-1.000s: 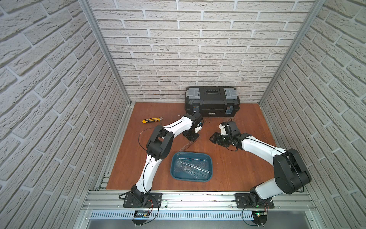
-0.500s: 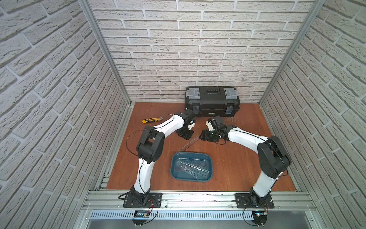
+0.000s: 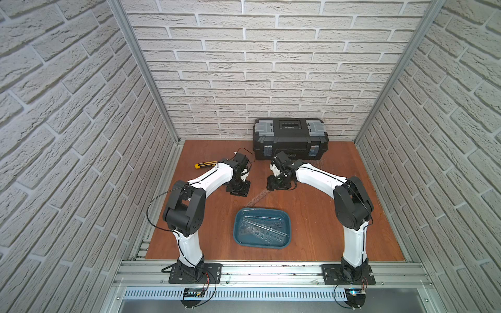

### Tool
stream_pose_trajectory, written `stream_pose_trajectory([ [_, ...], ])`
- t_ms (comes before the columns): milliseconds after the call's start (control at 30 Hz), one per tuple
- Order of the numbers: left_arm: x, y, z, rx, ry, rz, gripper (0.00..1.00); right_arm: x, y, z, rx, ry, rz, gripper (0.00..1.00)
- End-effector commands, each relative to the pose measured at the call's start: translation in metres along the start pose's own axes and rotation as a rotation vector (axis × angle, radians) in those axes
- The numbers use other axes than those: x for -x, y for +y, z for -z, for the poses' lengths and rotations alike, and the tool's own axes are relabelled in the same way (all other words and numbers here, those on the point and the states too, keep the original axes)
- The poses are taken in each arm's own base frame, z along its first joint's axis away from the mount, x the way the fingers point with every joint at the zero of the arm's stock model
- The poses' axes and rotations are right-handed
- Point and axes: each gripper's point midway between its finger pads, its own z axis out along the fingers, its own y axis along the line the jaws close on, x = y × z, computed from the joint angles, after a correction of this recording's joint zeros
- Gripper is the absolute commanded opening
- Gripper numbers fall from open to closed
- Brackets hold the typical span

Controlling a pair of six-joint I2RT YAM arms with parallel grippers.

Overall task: Put the scattered rulers into the storage box
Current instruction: Adjust the ruler at the center of the board.

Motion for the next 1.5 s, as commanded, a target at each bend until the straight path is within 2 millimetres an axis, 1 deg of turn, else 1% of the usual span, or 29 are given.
stream_pose_trajectory([
  [0,0.003,0.004,0.01,-0.037,-0.049,0.076,0.37,-0.012,0.032,-0.012,0.035,0.053,0.075,0.59],
  [67,0.002,0.007,0.012,-0.039,-0.056,0.089,0.37,-0.01,0.043,-0.02,0.054,0.064,0.078,0.59],
  [200,0.0,0.013,0.015,-0.035,-0.063,0.098,0.37,-0.006,0.056,-0.031,0.07,0.076,0.09,0.59],
  [267,-0.002,0.017,0.015,-0.033,-0.063,0.106,0.37,-0.004,0.061,-0.035,0.068,0.083,0.1,0.59],
  [367,-0.004,0.02,0.015,-0.038,-0.06,0.114,0.37,-0.002,0.061,-0.041,0.054,0.086,0.104,0.59],
  [633,-0.005,0.021,0.012,-0.049,-0.059,0.116,0.37,-0.001,0.055,-0.052,0.02,0.093,0.103,0.59],
  [800,-0.006,0.021,0.012,-0.05,-0.057,0.117,0.37,-0.004,0.052,-0.059,0.015,0.109,0.096,0.59],
  [933,-0.006,0.022,0.011,-0.053,-0.053,0.119,0.37,-0.007,0.05,-0.062,0.009,0.116,0.095,0.59],
  [1033,-0.006,0.021,0.01,-0.057,-0.053,0.117,0.37,-0.009,0.044,-0.062,-0.015,0.117,0.094,0.59],
  [1300,-0.006,0.02,0.009,-0.06,-0.05,0.117,0.37,-0.024,0.034,-0.061,-0.023,0.136,0.095,0.59],
  [1467,-0.006,0.021,0.01,-0.058,-0.056,0.12,0.37,-0.026,0.027,-0.06,-0.023,0.126,0.067,0.59],
])
